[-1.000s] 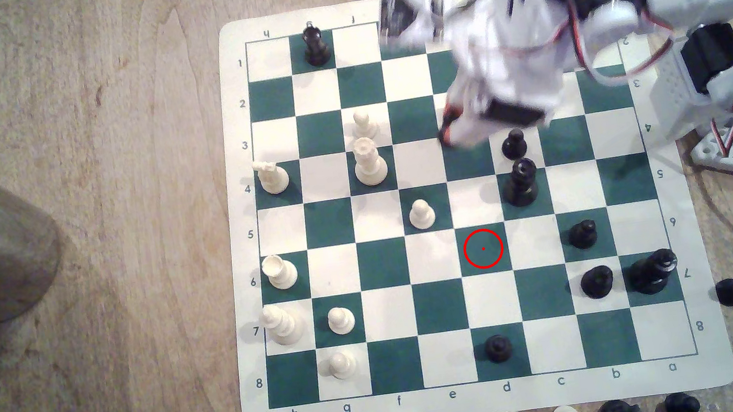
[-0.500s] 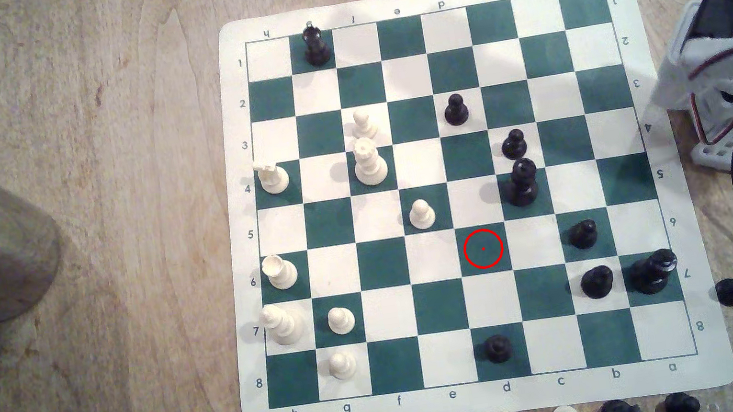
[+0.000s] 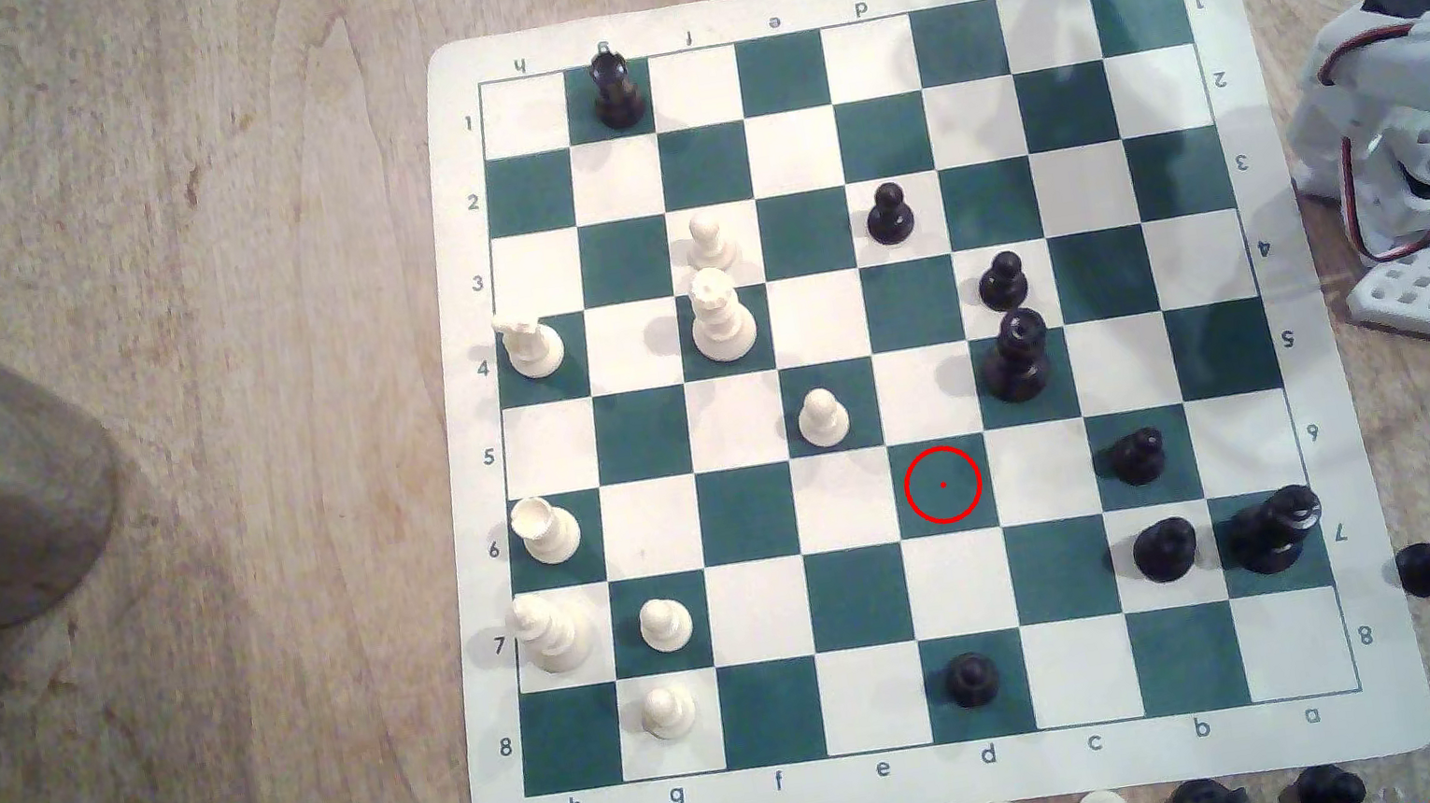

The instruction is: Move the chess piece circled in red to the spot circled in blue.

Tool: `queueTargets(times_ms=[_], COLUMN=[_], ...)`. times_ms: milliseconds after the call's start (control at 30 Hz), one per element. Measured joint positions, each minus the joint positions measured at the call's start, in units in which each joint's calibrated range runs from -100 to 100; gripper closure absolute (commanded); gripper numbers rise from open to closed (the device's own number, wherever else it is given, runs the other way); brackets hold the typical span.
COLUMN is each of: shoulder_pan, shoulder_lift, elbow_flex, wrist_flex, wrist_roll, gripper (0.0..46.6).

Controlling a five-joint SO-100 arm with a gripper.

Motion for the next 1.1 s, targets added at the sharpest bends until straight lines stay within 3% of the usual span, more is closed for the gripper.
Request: queueTargets(times_ms=[900, 967, 1033, 1067, 1100], shoulder_pan=[1.18, 1.18, 1.18, 1.18, 1.18], shoulder_lift=[9.64, 9.80, 9.97, 9.97, 9.97], elbow_flex=[9.13, 9.58, 9.58, 9.76, 10.48], wrist_flex=[-14.50, -14.50, -14.50, -14.58, -15.54], wrist_roll=[2.05, 2.15, 2.15, 2.20, 2.34], gripper=[45.7, 43.2, 36.2, 29.6, 27.4])
